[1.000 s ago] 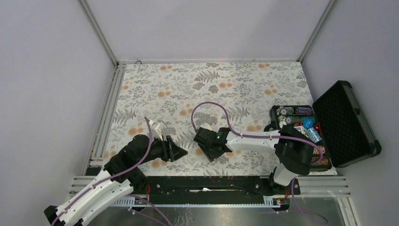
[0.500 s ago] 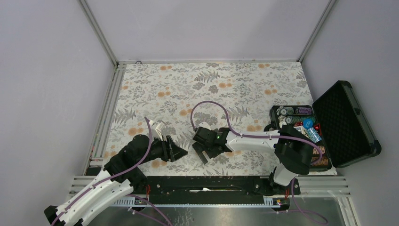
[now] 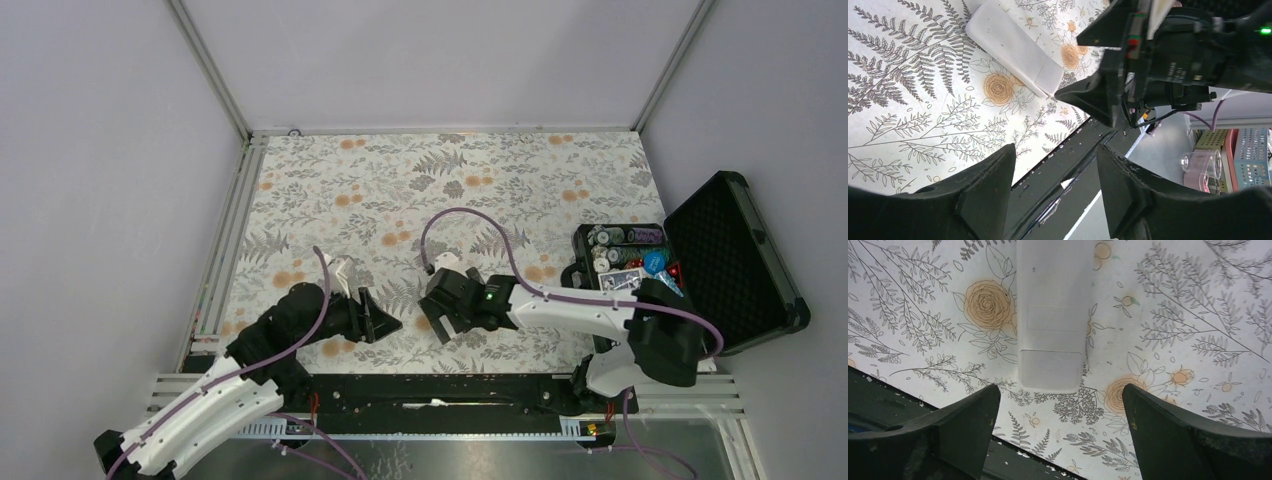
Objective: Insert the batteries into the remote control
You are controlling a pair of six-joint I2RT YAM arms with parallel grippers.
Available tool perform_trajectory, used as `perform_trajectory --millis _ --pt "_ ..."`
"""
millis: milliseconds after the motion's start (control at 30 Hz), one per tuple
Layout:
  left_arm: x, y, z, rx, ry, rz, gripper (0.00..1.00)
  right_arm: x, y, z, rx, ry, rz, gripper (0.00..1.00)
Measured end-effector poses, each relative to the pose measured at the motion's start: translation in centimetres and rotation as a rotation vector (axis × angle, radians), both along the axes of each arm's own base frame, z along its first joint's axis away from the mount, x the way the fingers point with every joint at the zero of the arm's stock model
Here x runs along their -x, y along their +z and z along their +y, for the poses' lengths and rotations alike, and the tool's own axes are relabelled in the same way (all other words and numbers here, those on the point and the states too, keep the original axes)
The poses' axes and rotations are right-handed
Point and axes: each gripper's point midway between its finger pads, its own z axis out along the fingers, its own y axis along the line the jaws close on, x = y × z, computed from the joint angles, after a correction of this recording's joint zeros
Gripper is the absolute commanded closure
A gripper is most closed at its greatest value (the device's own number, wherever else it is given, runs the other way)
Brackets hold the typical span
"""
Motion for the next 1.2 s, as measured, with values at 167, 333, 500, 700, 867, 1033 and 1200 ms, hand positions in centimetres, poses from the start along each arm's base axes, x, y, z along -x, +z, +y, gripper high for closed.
perform_trajectory --millis 167,333,500,700,867,1033,1200 --pt "-0.5 -0.8 -0.5 -0.027 -0.001 0.026 0.35 -1.0 1.2 -0.7 -0.048 -0.05 -0.06 0.0" --pt "-1.3 -1.7 -1.2 -0.052 0.001 0.048 0.29 -2.9 1.7 -1.0 -0.089 -0.116 -0.1 0.03" --pt "-2.0 -2.4 -1.6 -0.072 0.009 0.054 0.26 -5.6 2.1 -1.4 -0.124 -0.194 -0.137 0.32" --pt "-2.6 -2.4 -1.8 -0.073 0.024 0.044 0.26 -8.1 0.9 -1.7 -0.126 -0.259 -0.151 1.0" --pt "-2.9 -2.4 -1.8 -0.076 0.036 0.038 0.26 -8.9 -1.8 -1.1 -0.071 -0.263 -0.114 1.0" --pt "-3.1 -2.3 -1.5 -0.077 0.051 0.03 0.26 -9.1 -3.5 -0.1 -0.053 -0.252 -0.082 1.0" --pt "-3.2 -1.9 -1.4 -0.067 0.062 0.013 0.26 -8.6 -4.2 1.3 -0.083 -0.206 -0.031 1.0"
